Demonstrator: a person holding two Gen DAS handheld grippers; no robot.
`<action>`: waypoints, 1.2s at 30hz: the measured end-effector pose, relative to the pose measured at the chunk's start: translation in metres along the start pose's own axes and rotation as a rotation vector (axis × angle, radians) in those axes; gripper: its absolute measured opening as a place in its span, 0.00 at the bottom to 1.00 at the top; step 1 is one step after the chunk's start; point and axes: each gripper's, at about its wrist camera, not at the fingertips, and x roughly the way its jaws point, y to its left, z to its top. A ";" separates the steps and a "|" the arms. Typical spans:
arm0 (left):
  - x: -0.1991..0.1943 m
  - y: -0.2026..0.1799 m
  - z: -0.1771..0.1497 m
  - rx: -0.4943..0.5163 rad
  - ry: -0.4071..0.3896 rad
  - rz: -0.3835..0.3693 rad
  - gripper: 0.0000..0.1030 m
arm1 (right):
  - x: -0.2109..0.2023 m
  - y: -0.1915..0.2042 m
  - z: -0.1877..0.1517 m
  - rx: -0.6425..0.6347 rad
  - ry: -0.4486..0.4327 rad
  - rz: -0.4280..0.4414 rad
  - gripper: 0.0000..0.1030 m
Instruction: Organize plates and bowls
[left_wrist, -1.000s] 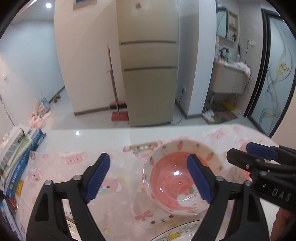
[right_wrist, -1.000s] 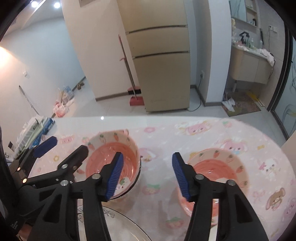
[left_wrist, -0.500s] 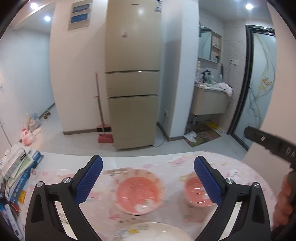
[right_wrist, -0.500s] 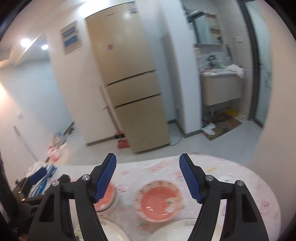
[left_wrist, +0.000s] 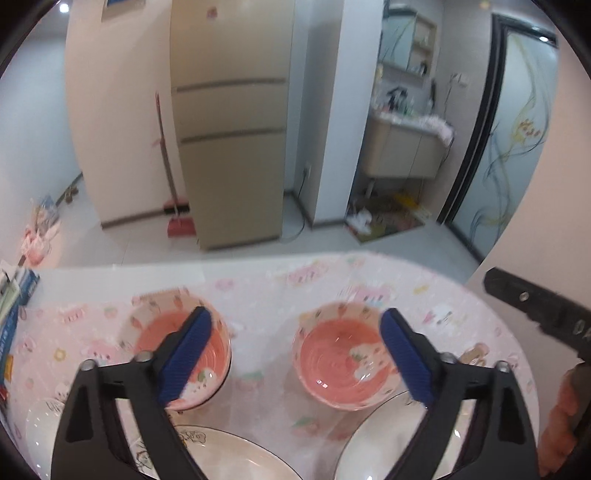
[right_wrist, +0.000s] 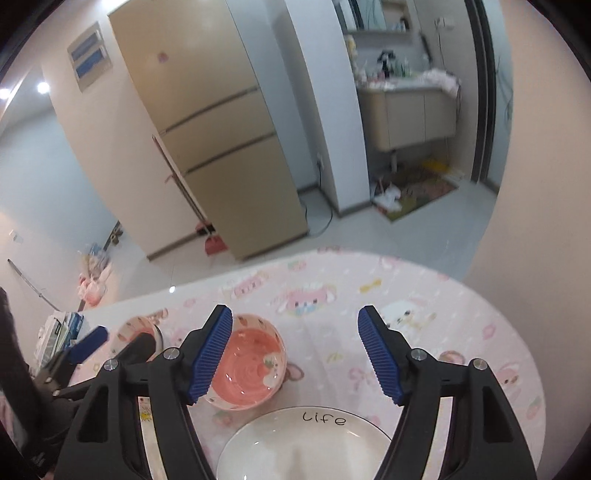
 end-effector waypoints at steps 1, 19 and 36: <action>0.008 0.002 -0.002 -0.014 0.028 -0.015 0.76 | 0.009 0.001 -0.002 0.004 0.021 0.010 0.71; 0.078 0.019 -0.033 -0.109 0.282 -0.102 0.21 | 0.116 0.011 -0.034 0.072 0.228 0.043 0.20; 0.090 0.014 -0.039 -0.125 0.309 -0.153 0.13 | 0.146 0.003 -0.047 0.146 0.314 0.075 0.13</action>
